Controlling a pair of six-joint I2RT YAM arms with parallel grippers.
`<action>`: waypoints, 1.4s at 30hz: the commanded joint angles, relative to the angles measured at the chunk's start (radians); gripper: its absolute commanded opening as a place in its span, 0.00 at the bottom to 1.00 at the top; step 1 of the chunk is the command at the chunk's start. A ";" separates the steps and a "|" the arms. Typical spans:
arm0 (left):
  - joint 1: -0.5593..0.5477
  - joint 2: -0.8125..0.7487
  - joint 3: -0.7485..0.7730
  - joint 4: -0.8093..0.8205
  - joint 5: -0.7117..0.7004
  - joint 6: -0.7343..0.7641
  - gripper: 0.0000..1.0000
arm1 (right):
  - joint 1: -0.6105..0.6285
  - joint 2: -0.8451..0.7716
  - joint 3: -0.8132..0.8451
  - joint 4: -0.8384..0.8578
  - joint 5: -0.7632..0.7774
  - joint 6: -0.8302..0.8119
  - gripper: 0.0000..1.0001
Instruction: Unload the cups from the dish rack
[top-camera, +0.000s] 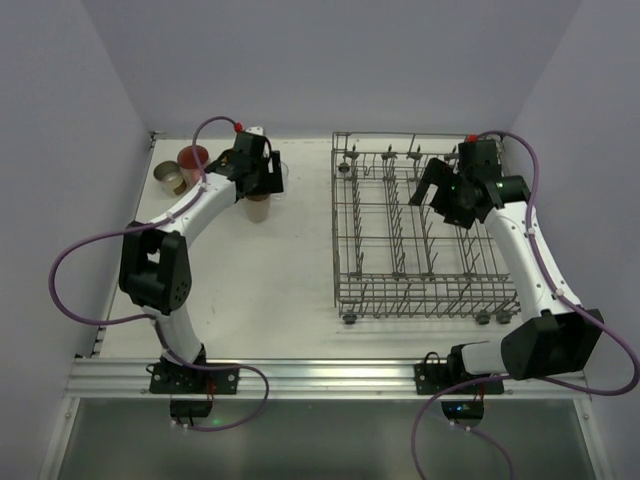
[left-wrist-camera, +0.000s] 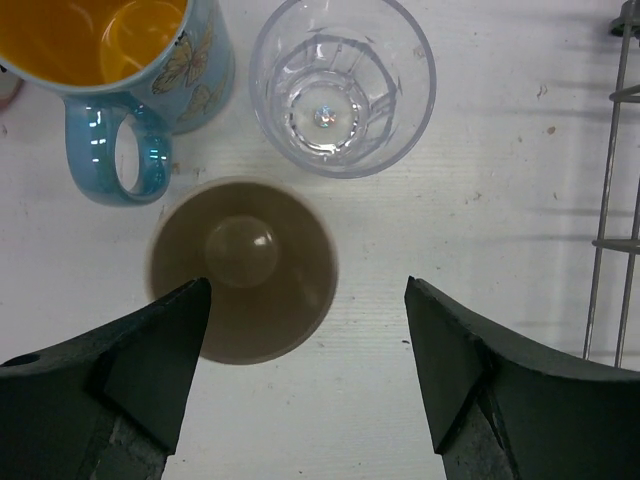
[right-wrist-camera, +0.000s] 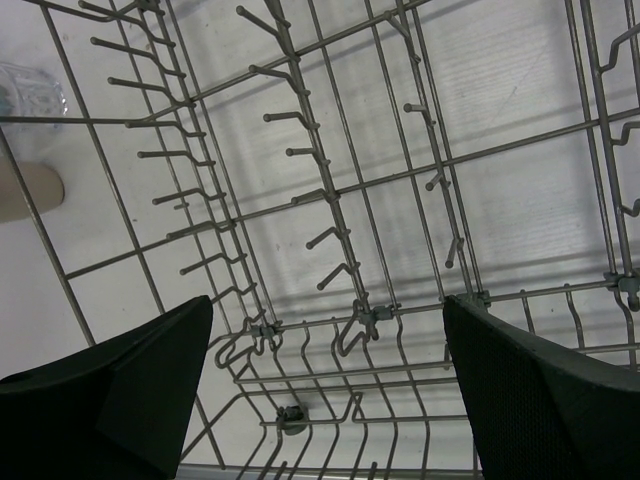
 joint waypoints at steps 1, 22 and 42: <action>0.002 0.009 0.046 0.000 -0.006 0.011 0.82 | 0.004 -0.027 -0.008 0.028 0.031 -0.018 0.99; 0.002 -0.164 -0.027 -0.003 0.000 0.022 0.85 | 0.035 -0.140 -0.142 0.128 -0.020 -0.074 0.99; -0.002 -0.606 -0.158 0.095 0.310 -0.018 0.97 | 0.039 -0.401 -0.388 0.251 -0.246 -0.097 0.99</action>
